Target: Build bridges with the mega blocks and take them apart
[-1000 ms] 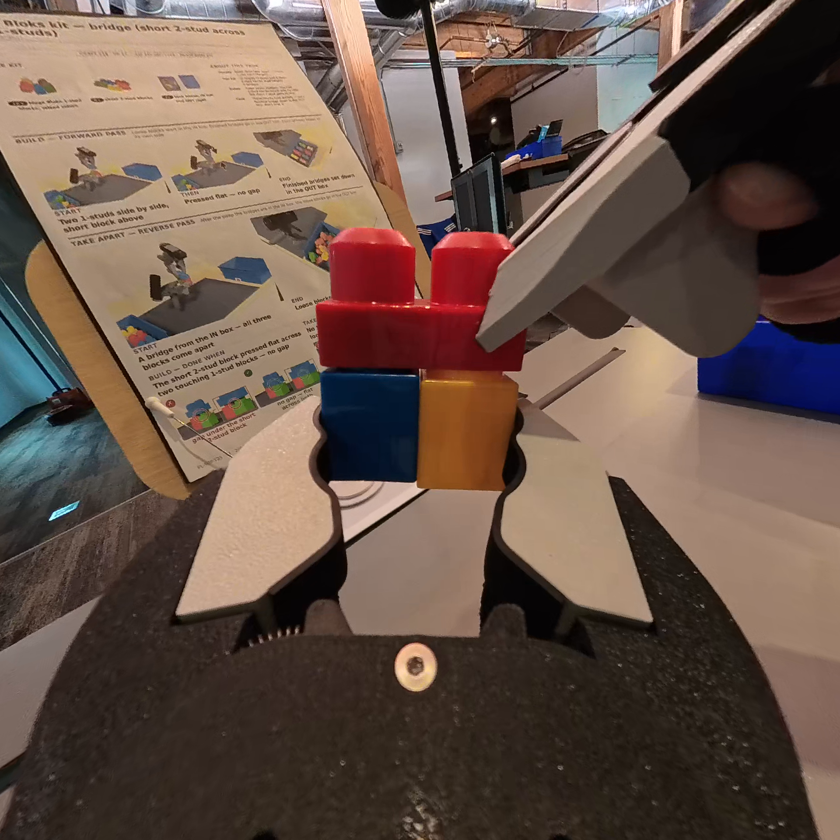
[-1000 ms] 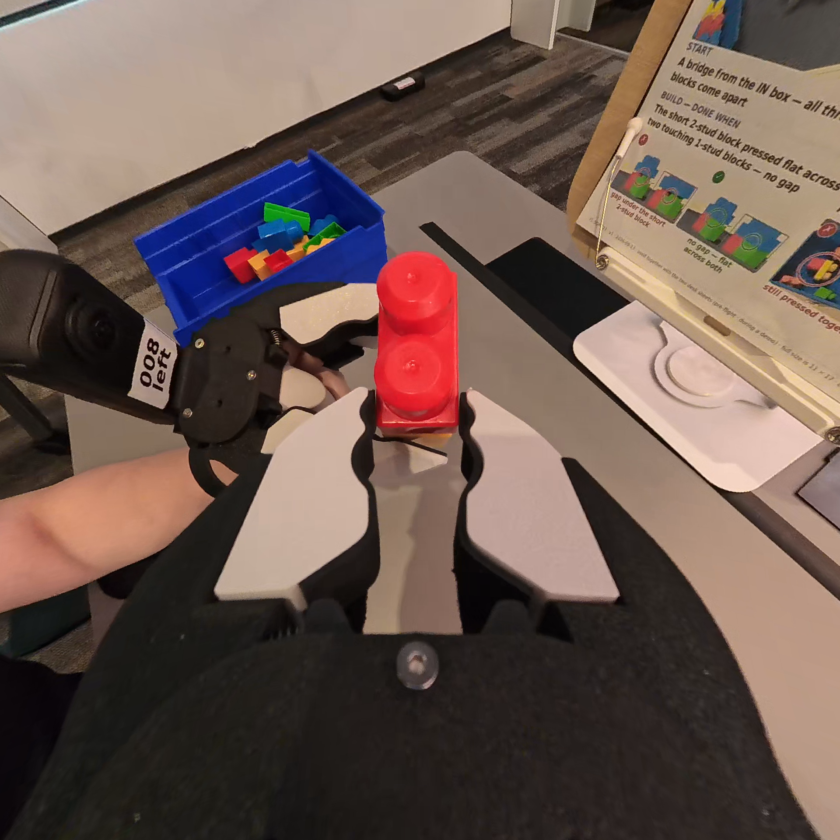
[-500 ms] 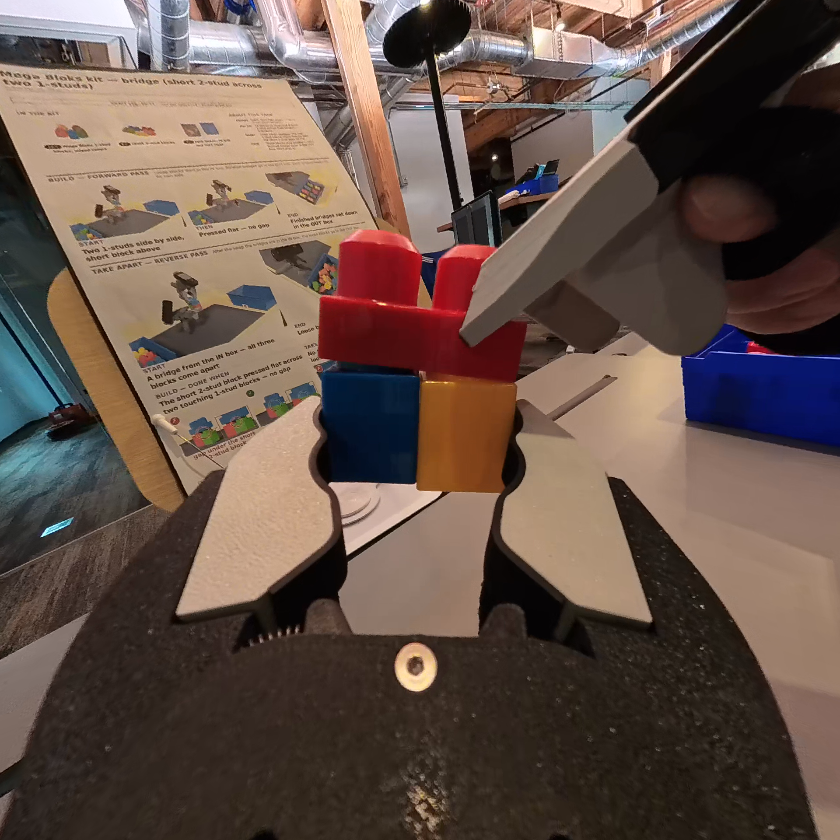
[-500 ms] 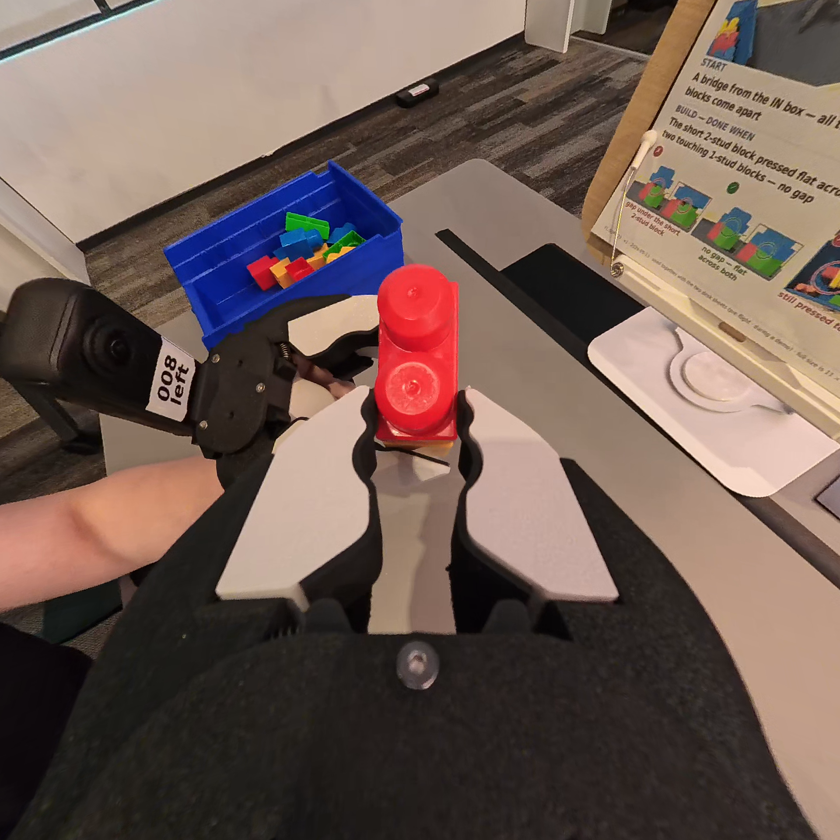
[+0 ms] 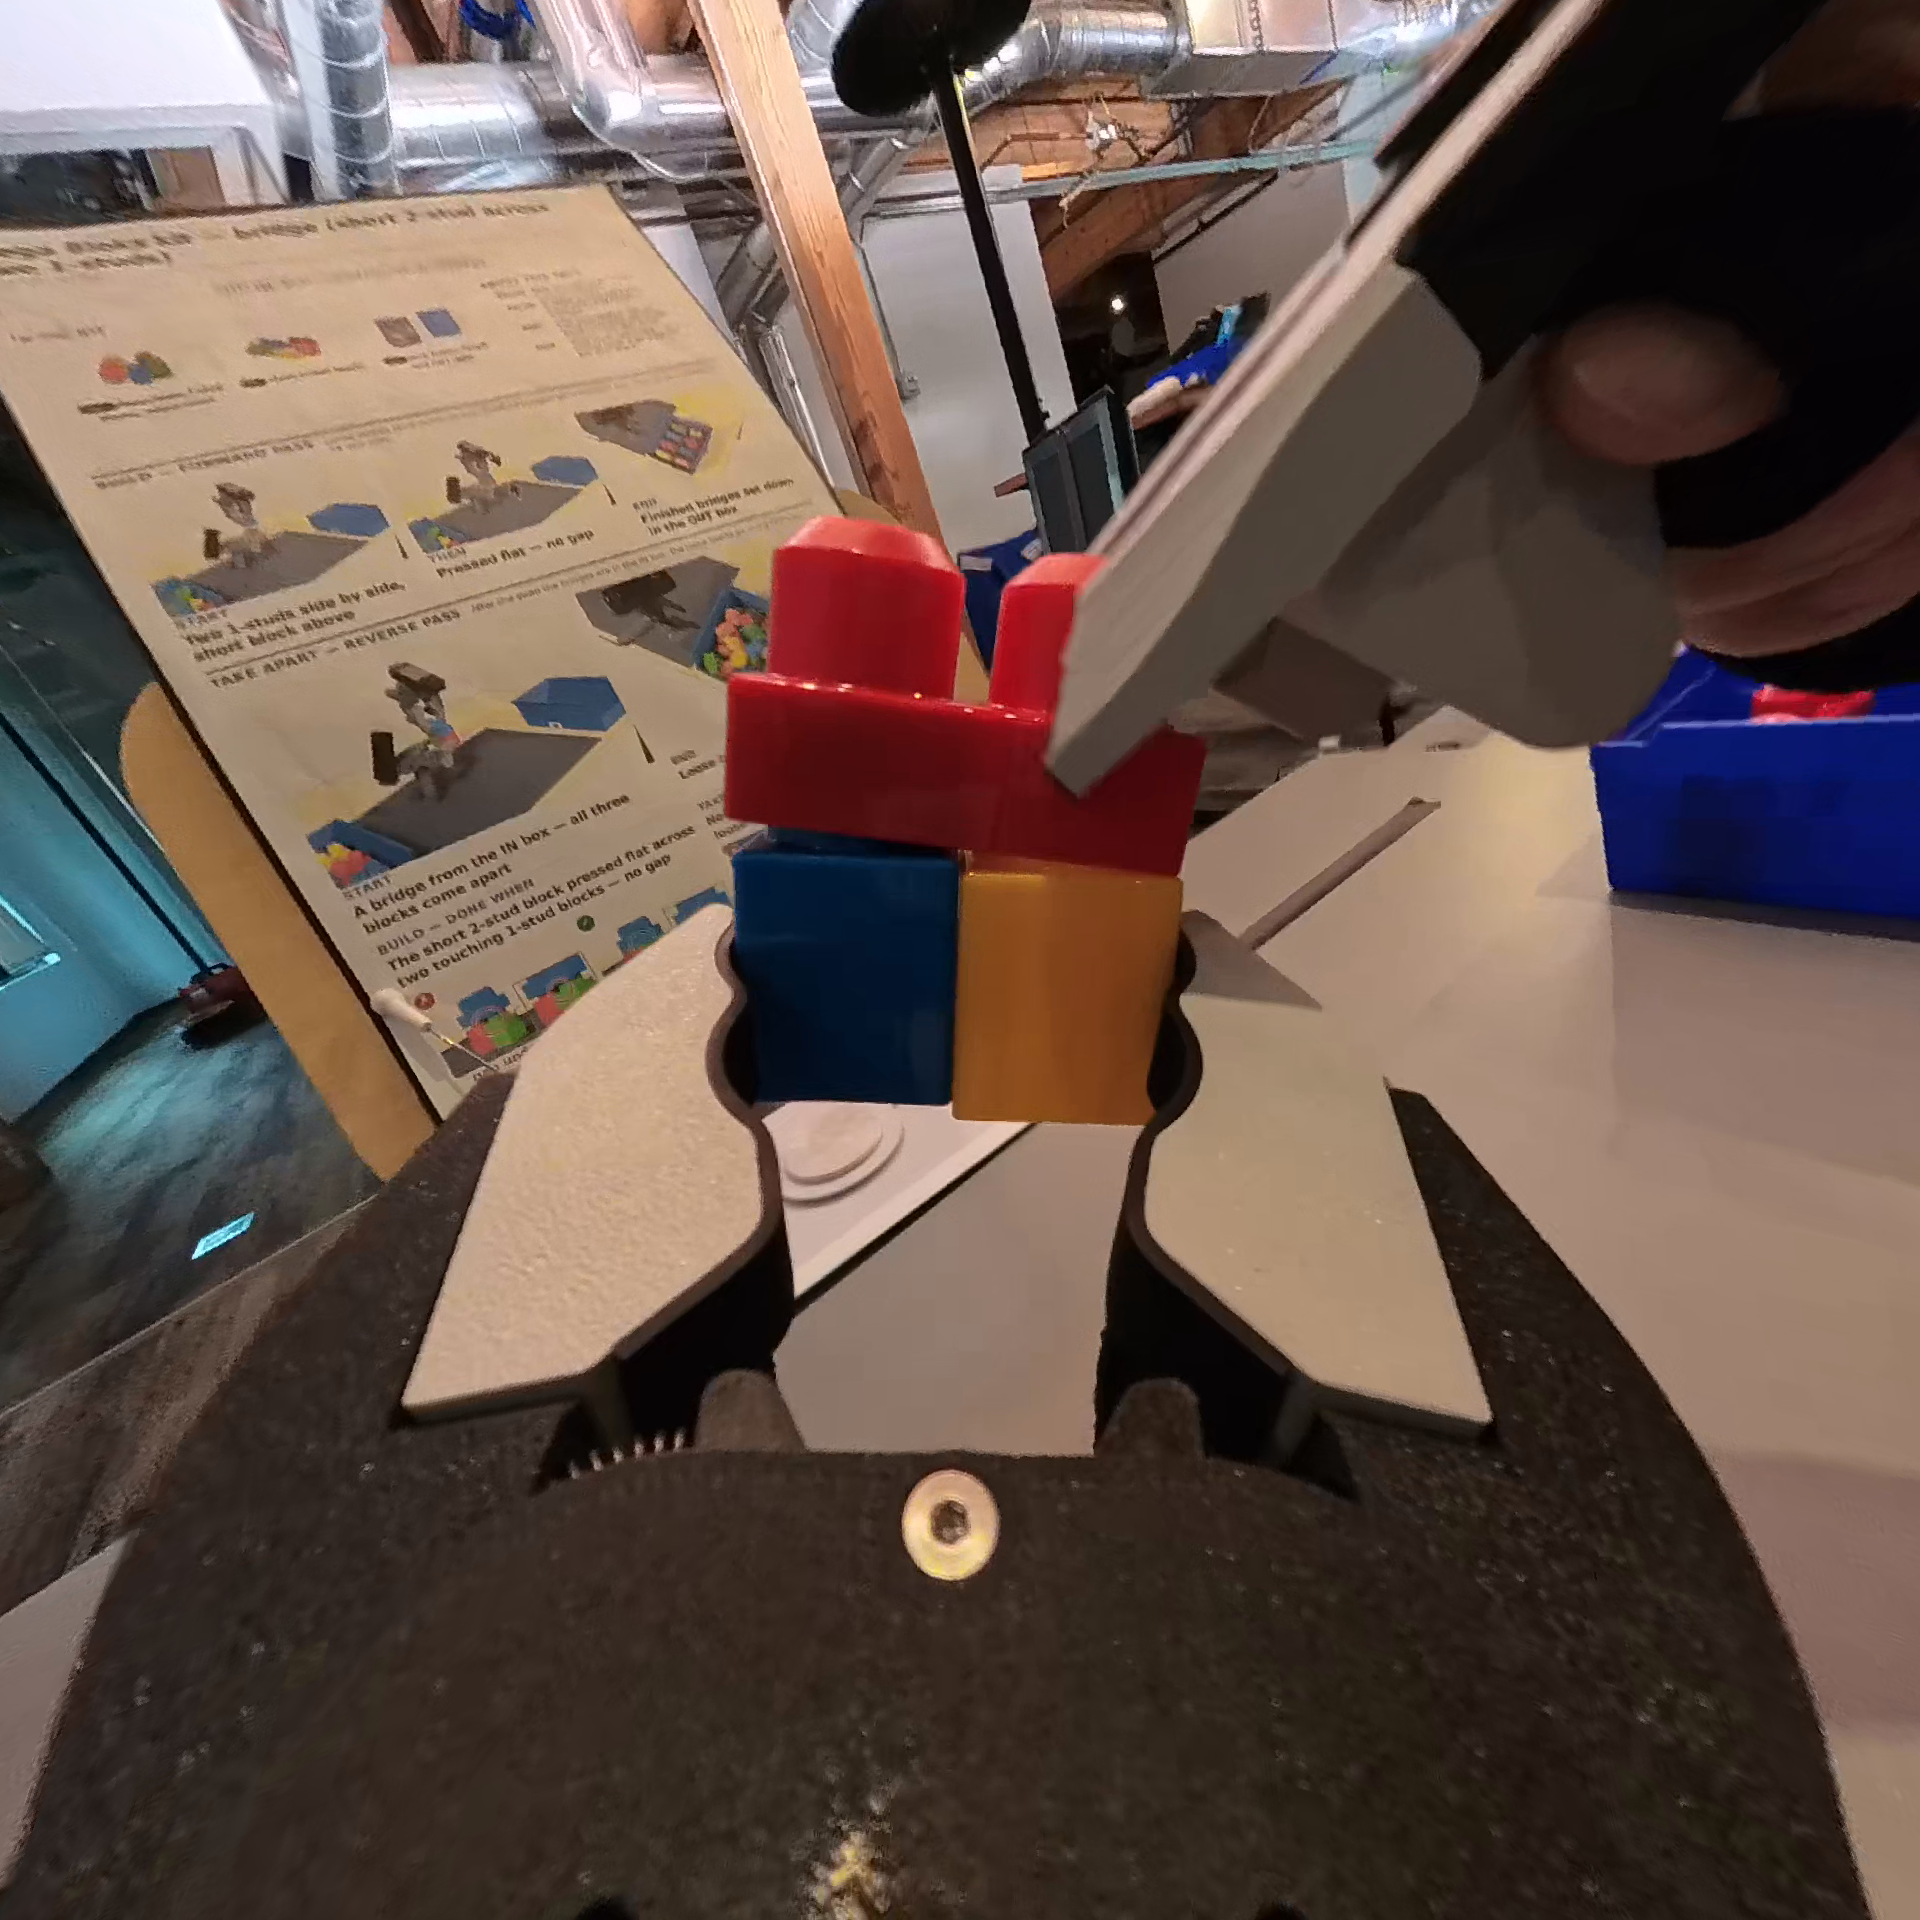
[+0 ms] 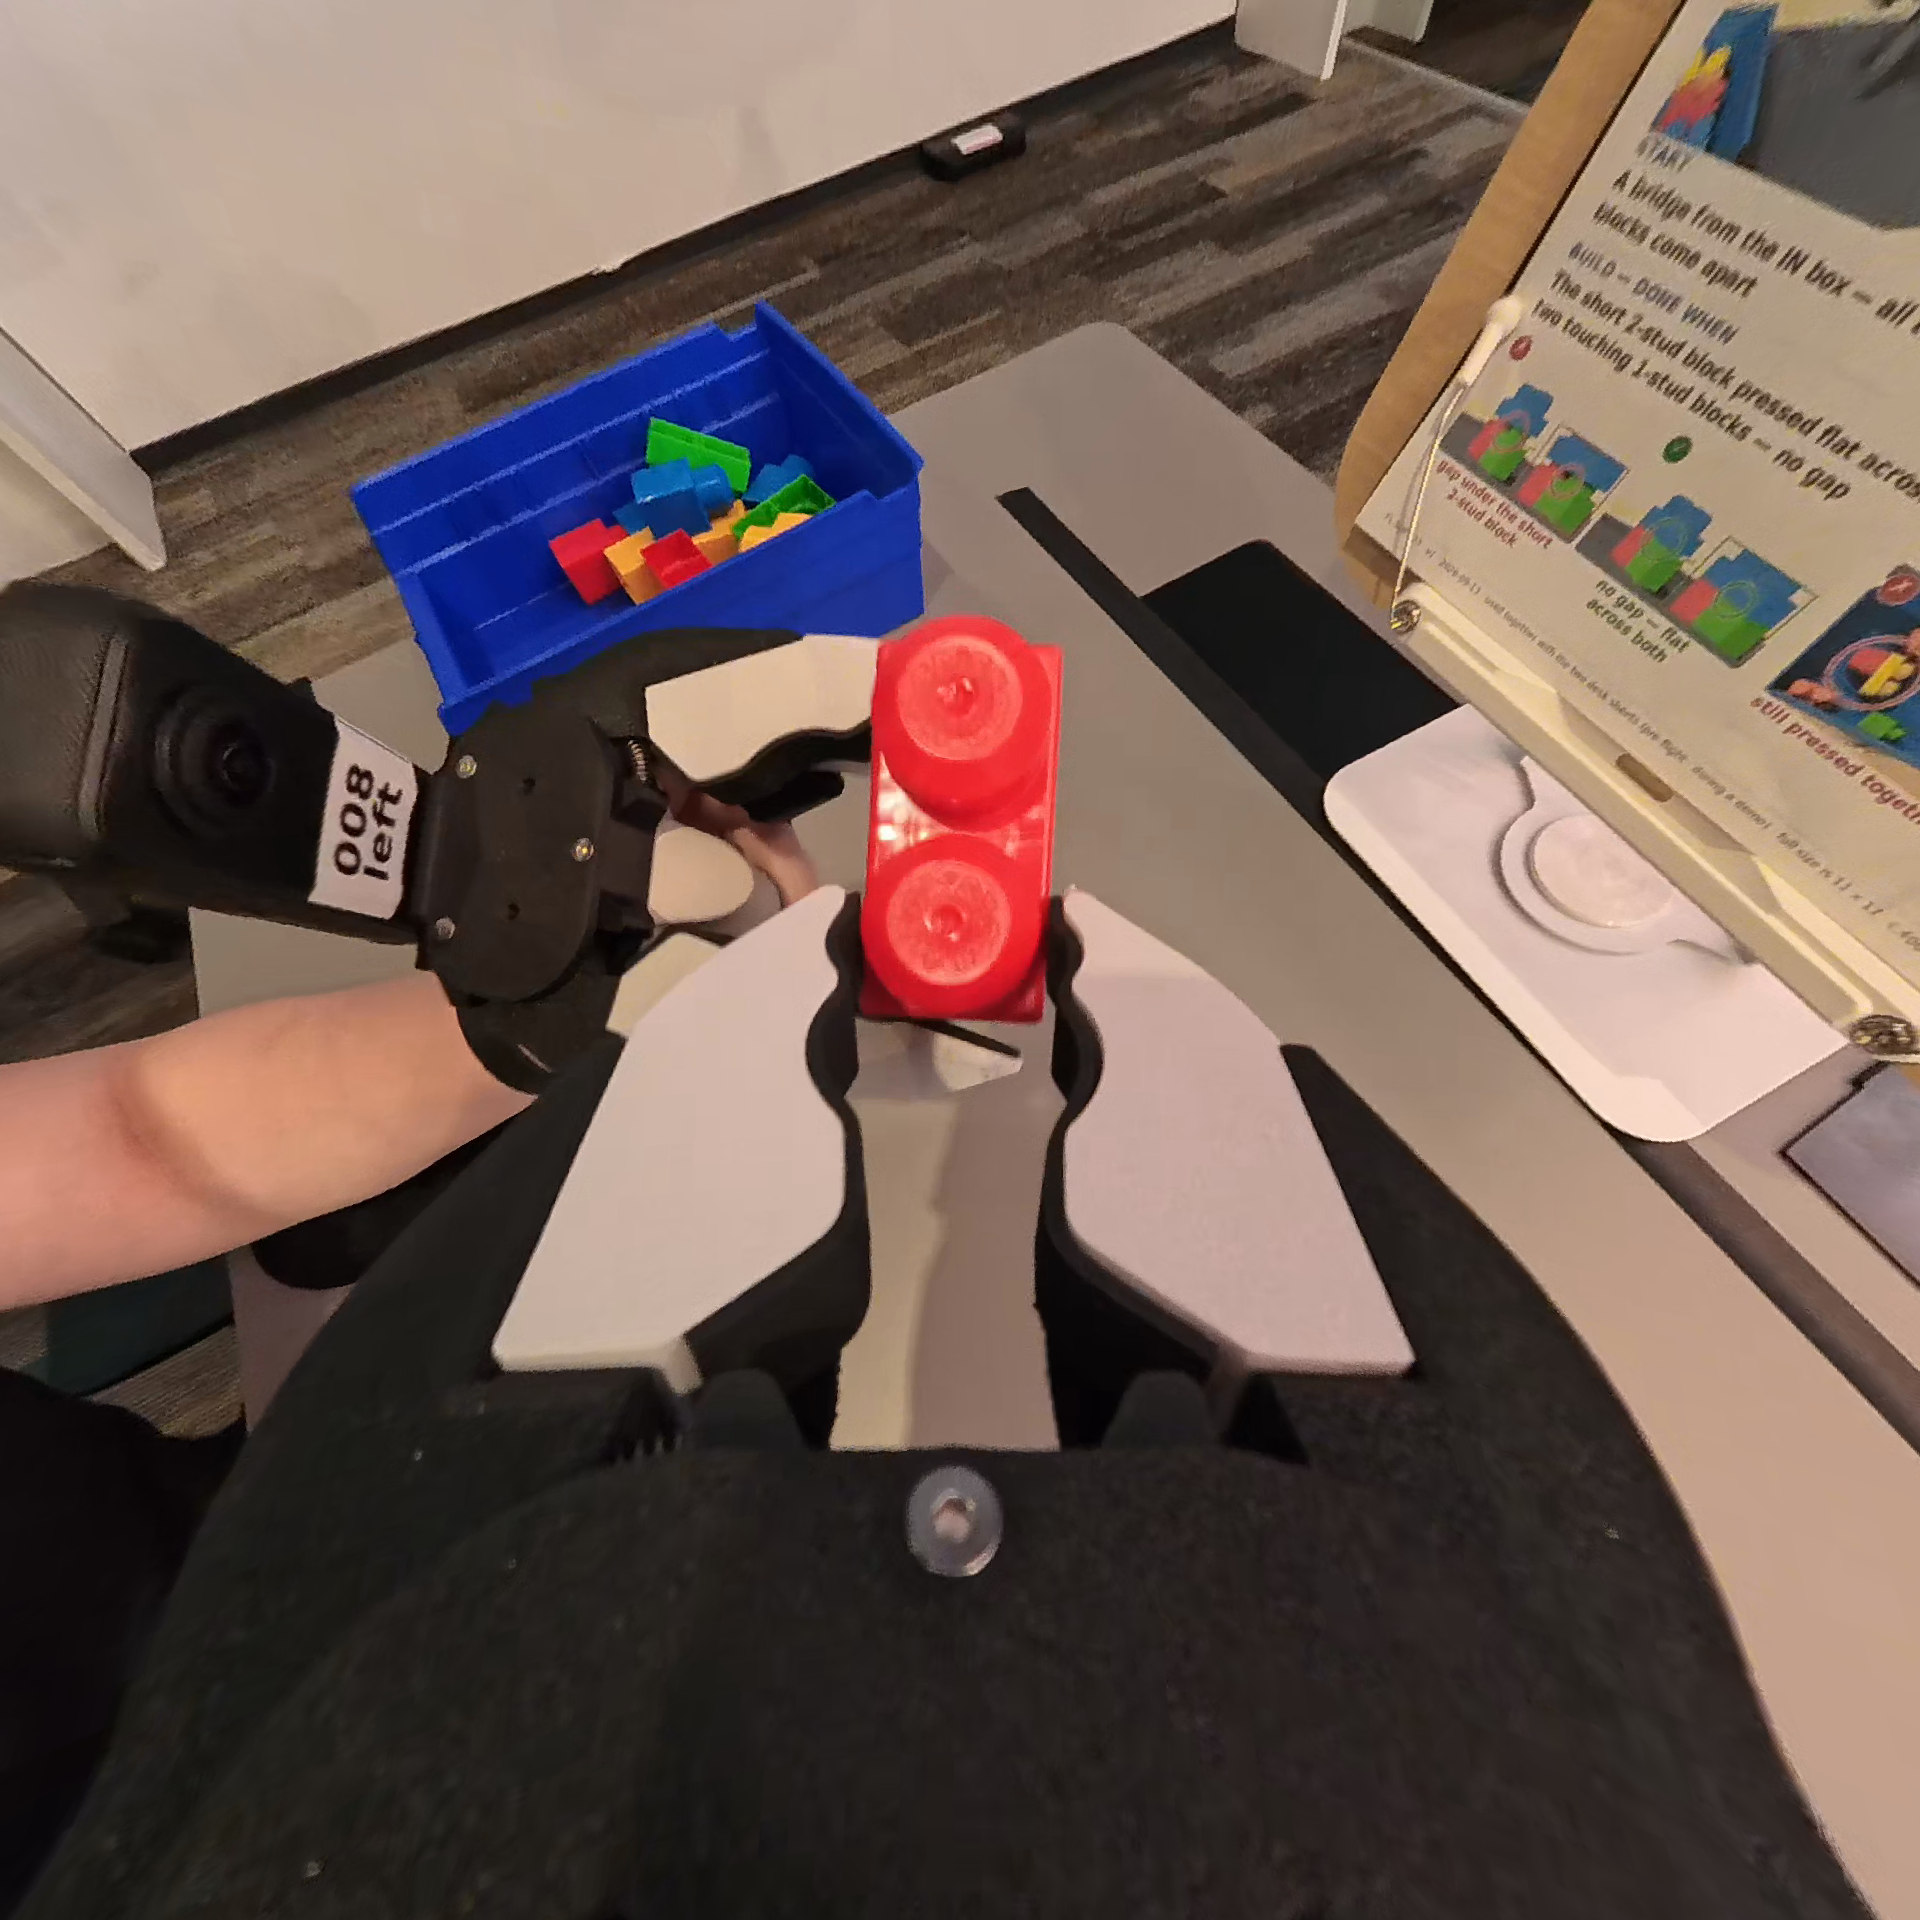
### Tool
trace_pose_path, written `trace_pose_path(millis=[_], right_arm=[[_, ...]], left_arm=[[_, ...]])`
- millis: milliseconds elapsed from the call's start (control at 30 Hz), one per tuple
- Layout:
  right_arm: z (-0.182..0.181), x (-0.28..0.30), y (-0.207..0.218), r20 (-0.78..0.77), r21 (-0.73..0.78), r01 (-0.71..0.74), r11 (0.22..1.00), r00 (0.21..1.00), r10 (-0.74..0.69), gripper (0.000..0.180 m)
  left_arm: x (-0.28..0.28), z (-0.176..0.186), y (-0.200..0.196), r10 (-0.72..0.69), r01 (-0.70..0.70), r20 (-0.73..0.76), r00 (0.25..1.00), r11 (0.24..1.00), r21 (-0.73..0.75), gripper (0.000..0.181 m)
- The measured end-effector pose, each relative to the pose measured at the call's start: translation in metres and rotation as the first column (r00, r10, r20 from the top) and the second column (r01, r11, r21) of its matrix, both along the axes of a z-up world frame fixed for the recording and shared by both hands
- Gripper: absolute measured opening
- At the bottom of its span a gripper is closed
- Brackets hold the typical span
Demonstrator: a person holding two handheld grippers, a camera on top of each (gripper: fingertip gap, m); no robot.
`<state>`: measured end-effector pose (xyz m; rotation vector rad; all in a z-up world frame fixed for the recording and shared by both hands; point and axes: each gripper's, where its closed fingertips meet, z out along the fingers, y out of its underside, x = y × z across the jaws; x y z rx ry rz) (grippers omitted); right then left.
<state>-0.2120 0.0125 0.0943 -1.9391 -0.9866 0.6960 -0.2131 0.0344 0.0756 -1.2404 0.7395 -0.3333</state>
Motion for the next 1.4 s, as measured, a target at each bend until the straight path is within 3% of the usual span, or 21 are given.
trace_pose_path(millis=[100, 200, 367, 700, 1400], right_arm=[[0.017, 0.004, 0.007, -0.014, 0.074, 0.063, 0.995, 0.998, -0.063, 0.042], [0.014, 0.008, 0.010, 0.114, 0.105, 0.092, 0.990, 0.988, -0.104, 0.041], [-0.003, 0.011, 0.006, 0.268, 0.029, 0.101, 0.995, 0.958, -0.105, 0.037], [0.000, 0.013, -0.005, 0.226, -0.084, 0.054, 0.995, 0.974, -0.034, 0.033], [-0.003, 0.024, -0.013, 0.126, -0.105, -0.025, 0.994, 0.991, 0.038, 0.032]], left_arm=[[0.004, -0.004, -0.001, 0.023, -0.022, -0.058, 0.998, 1.000, 0.018, 0.074], [0.010, -0.010, -0.001, 0.038, -0.036, -0.100, 0.994, 0.999, 0.030, 0.074], [0.014, -0.009, -0.004, 0.040, -0.035, -0.117, 0.992, 0.998, 0.045, 0.074], [0.018, 0.000, -0.018, 0.002, 0.004, -0.071, 0.998, 0.997, 0.076, 0.074], [0.028, 0.000, -0.026, -0.001, 0.018, -0.121, 0.993, 0.990, 0.137, 0.074]])
